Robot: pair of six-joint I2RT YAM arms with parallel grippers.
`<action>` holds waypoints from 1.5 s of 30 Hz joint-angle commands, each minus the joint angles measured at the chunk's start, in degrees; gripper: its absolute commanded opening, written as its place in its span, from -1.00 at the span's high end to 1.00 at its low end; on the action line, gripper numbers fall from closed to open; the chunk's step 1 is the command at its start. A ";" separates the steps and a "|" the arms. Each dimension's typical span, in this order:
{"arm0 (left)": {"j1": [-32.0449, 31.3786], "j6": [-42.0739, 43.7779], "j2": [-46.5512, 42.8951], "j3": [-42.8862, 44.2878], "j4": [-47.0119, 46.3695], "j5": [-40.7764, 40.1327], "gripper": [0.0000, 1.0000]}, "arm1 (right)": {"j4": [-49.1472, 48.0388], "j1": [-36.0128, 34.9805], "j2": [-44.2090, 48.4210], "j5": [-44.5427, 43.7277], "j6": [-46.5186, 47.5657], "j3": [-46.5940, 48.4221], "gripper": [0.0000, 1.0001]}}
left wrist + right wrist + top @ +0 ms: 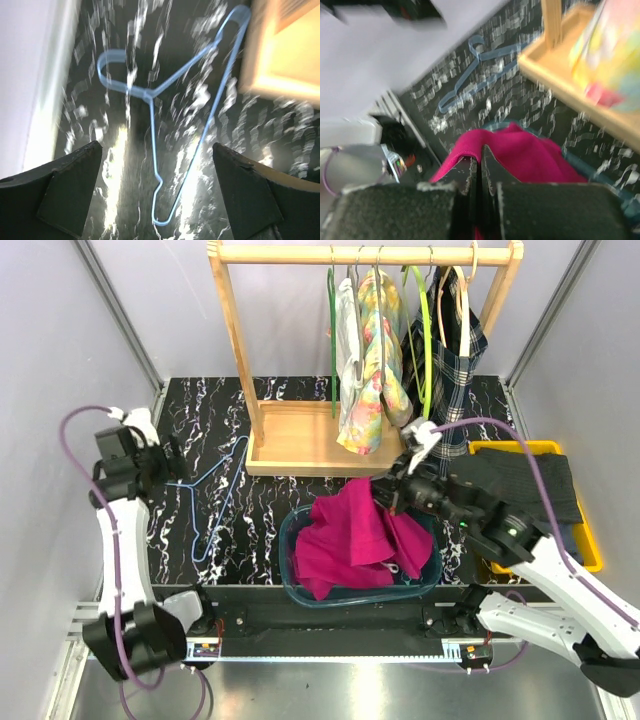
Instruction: Remove the skirt from the hanger
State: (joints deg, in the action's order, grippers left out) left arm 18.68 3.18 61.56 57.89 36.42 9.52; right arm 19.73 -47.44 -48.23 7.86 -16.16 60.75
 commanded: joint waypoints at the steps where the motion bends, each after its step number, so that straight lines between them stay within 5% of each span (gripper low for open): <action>1: -0.74 1.13 -6.71 12.23 -1.36 7.96 -0.93 | -2.40 0.24 -3.89 3.74 -3.26 -6.06 1.00; 9: -9.08 -1.24 -6.28 33.76 1.37 11.93 -0.98 | -2.68 0.24 -12.14 8.74 -5.72 -15.22 0.87; 14: -27.52 -2.13 1.53 46.93 1.81 1.60 -0.98 | 1.01 -0.11 -13.13 10.43 -7.39 -15.40 -0.27; 17: -38.87 0.42 8.47 54.13 1.81 -4.84 -0.98 | 3.47 -0.20 -8.83 6.83 -6.87 -12.42 -0.66; 18: -41.24 1.64 12.32 56.17 1.72 -8.34 -0.98 | 4.17 -0.20 -5.33 5.78 -6.69 -10.32 -0.99; 28: -61.02 9.11 38.09 85.35 -1.61 -18.48 -0.98 | 5.05 -0.20 11.22 -5.39 -8.36 -6.35 -0.99; 45: -68.33 10.79 42.59 82.03 -23.94 -30.35 -0.98 | 2.16 -0.20 13.95 -3.03 -11.17 -14.26 -1.00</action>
State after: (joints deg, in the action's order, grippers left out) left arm -47.57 13.08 105.95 139.15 21.08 -17.32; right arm 24.99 -47.57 -34.59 3.97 -26.11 47.24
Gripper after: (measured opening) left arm 0.985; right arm 0.994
